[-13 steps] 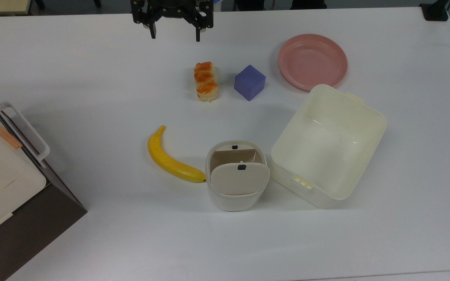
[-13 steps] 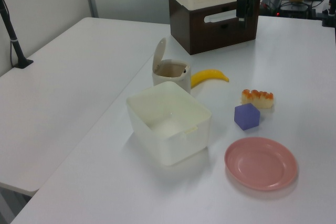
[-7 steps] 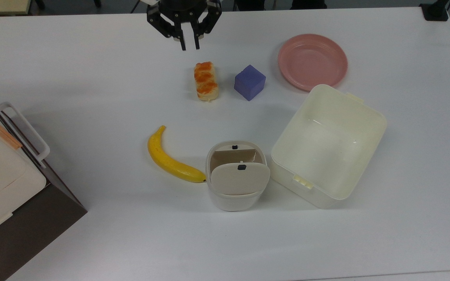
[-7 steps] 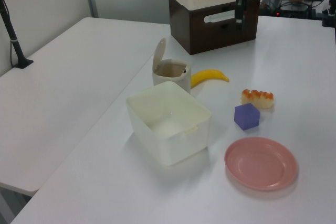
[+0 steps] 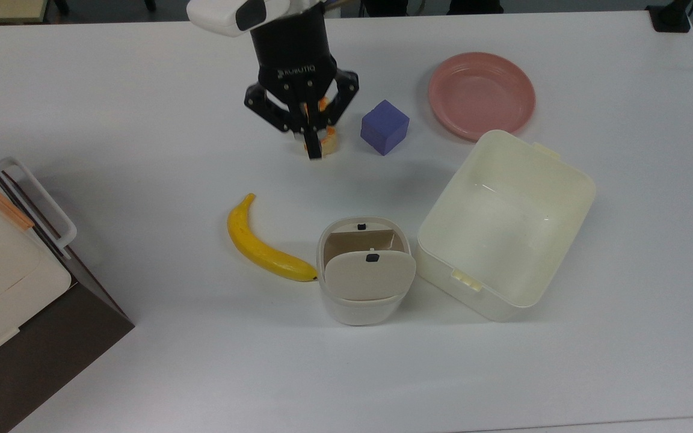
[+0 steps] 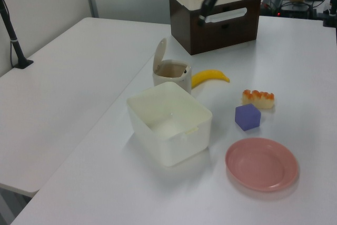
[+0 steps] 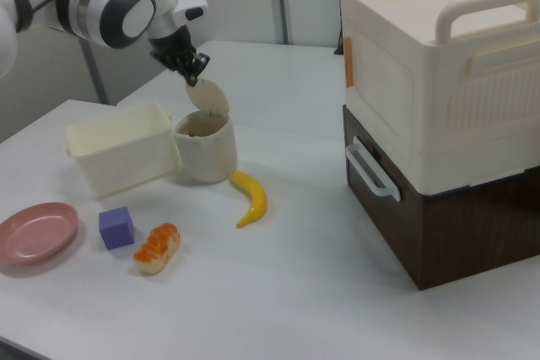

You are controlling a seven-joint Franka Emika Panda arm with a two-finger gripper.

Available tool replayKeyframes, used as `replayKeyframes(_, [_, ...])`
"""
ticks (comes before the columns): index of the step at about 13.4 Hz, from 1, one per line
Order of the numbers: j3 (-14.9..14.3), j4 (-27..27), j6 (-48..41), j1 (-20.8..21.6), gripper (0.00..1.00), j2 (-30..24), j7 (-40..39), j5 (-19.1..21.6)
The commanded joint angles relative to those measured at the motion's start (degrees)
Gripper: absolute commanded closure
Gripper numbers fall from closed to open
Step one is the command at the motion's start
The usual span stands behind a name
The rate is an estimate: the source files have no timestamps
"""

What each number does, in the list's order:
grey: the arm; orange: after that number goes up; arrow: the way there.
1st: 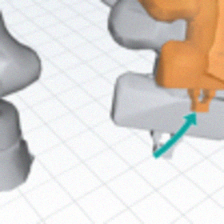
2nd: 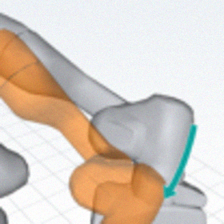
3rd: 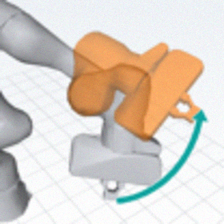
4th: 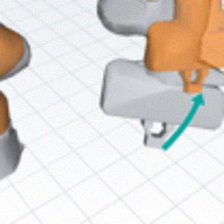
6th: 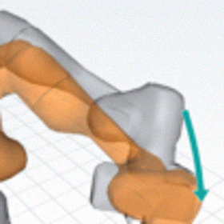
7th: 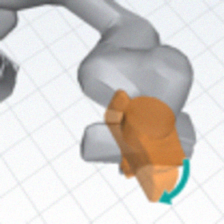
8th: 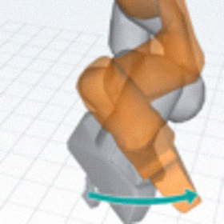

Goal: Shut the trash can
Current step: 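Move the gripper down toward the open lid of the cream trash can, then push the raised lid down with the gripper until it shuts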

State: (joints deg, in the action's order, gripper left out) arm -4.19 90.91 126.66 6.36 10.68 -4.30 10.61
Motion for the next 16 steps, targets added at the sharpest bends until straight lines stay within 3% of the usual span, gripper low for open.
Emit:
replayKeyframes(1, [-0.29,-7.57,14.44,3.39,1.00,9.34,7.71,-0.49])
replayKeyframes(6, [-0.55,-9.68,29.14,5.59,1.00,15.58,13.86,-5.49])
replayKeyframes(8, [-0.55,-10.40,30.49,5.59,1.00,17.18,16.50,-9.09])
replayKeyframes(11, [-0.47,-9.87,29.44,5.59,1.00,16.93,16.69,-10.25])
replayKeyframes(16, [-0.29,-7.94,18.37,5.68,1.00,15.34,16.17,-10.17])
